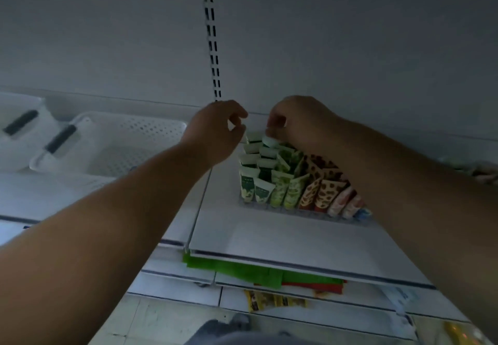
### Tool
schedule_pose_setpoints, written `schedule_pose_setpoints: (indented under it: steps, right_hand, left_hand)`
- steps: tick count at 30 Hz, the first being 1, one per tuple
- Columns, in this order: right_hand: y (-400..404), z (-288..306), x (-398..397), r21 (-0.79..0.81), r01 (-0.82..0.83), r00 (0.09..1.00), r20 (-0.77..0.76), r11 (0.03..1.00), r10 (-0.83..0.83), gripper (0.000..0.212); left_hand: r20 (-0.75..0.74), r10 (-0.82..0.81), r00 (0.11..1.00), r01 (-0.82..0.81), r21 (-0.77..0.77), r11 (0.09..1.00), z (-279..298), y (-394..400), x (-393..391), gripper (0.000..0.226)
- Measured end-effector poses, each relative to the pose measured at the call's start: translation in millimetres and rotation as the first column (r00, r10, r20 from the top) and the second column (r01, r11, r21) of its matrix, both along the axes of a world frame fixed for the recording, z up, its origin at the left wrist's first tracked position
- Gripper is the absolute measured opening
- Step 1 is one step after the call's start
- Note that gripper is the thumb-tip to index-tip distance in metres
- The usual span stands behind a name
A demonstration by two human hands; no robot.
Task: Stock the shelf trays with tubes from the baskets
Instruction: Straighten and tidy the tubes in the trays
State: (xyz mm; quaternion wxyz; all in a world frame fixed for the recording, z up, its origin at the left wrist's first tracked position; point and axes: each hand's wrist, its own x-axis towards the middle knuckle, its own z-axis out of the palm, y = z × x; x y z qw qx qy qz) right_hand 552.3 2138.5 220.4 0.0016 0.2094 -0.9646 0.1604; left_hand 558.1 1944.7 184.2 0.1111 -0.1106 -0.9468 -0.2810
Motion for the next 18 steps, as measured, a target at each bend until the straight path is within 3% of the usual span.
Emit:
schedule_pose_setpoints:
  steps: [4,8,18]
  right_hand:
    - [-7,-10,-16,0.090,0.035,0.990,0.132,0.995,-0.047,0.017]
    - [-11,-12,-20,0.065,0.045,0.983,0.173,0.997,-0.055,0.015]
    - [-2,-16,-17,0.014,0.014,0.996,0.092,1.000,-0.015,0.011]
  left_hand:
    - [0.105,-0.134,0.985,0.142,-0.069,0.987,-1,-1,-31,0.013]
    - [0.148,-0.233,0.961,0.261,-0.218,0.940,-1,1,-42,0.016]
    - [0.079,-0.331,0.940,0.339,-0.278,0.899,-6,-2,-49,0.013]
